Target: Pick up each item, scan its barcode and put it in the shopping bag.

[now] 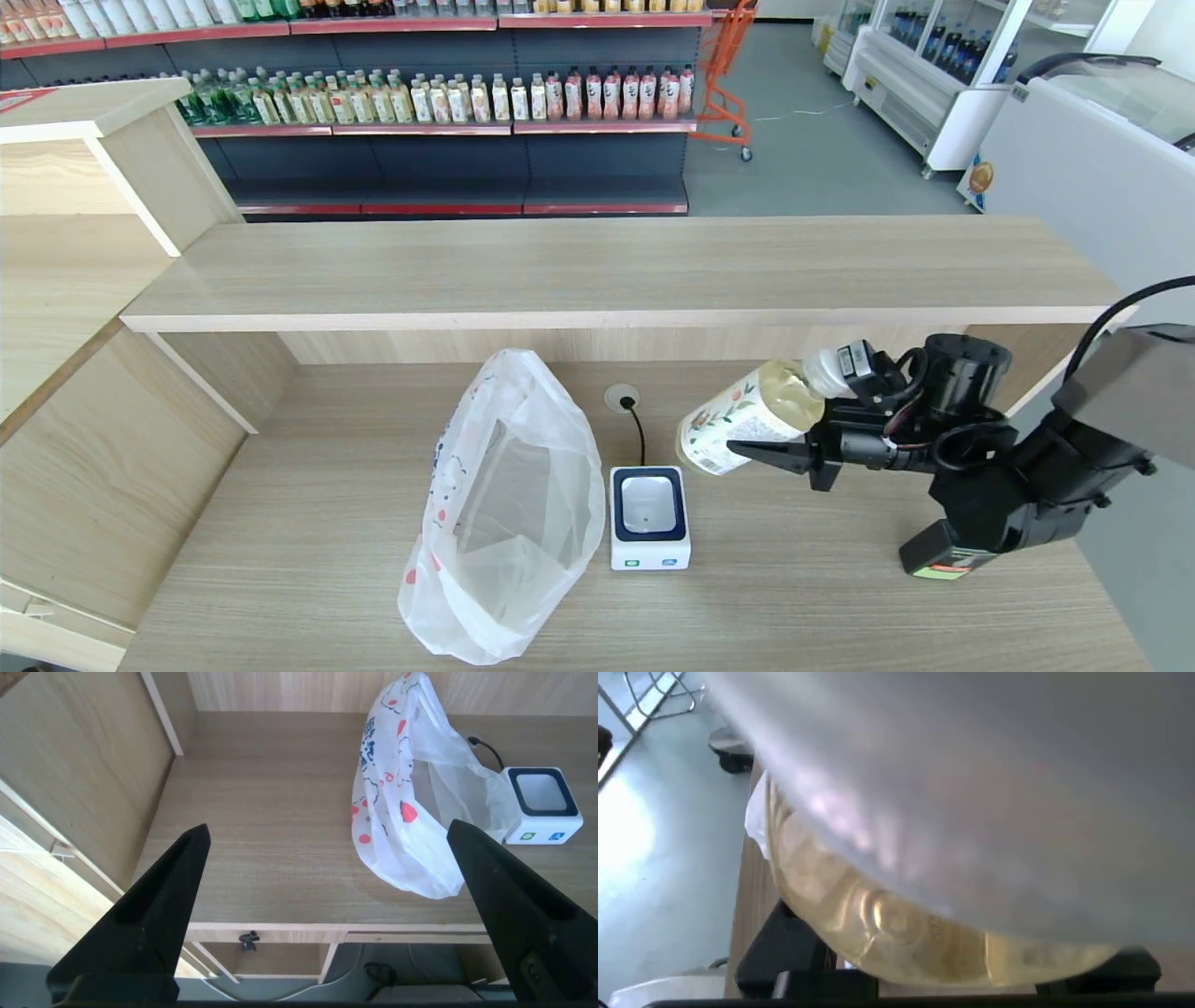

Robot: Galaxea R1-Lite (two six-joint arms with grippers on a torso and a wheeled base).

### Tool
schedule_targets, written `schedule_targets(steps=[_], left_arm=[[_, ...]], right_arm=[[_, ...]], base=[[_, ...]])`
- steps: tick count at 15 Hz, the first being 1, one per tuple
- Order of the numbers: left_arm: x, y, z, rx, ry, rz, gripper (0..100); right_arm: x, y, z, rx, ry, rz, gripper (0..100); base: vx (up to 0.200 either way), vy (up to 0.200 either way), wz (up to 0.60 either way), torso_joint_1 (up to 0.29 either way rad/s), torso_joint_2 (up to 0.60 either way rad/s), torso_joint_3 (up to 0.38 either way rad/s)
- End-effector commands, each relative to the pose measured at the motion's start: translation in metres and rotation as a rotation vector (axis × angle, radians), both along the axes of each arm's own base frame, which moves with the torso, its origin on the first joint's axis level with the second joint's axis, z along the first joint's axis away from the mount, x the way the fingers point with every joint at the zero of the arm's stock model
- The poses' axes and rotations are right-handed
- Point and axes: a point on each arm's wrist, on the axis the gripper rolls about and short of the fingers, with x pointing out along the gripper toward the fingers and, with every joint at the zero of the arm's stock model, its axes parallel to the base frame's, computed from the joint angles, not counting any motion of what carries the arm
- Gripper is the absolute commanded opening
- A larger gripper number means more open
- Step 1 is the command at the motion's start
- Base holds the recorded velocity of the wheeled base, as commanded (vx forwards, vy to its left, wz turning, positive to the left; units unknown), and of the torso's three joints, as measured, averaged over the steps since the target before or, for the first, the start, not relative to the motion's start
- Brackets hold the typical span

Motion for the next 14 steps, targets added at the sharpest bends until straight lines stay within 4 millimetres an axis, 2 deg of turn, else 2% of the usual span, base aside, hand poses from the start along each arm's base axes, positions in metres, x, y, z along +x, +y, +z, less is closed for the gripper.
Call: schedule_targets(steps=[1, 3, 5, 14], left_arm=[[0.000, 0.000, 0.000, 0.000, 0.000, 0.000, 100], [0.000, 0.000, 0.000, 0.000, 0.000, 0.000, 100], [0.000, 0.000, 0.000, 0.000, 0.000, 0.000, 100], [0.000, 0.000, 0.000, 0.001, 0.000, 0.000, 100]], right_arm=[[-0.041, -0.012, 0.030, 0.055, 0.142, -0.135, 0], [-0.060, 0.007, 0.037, 0.154, 0.352, -0.287, 0], [-0.066, 0.017, 0.037, 0.224, 0.464, -0.405, 0], [-0.089, 0.002, 0.024, 0.205, 0.542, -0.574, 0]], base=[[0.000, 0.000, 0.00, 0.000, 0.00, 0.000], [0.000, 0.000, 0.00, 0.000, 0.00, 0.000], [0.000, 0.000, 0.00, 0.000, 0.00, 0.000], [0.000, 0.000, 0.00, 0.000, 0.00, 0.000]])
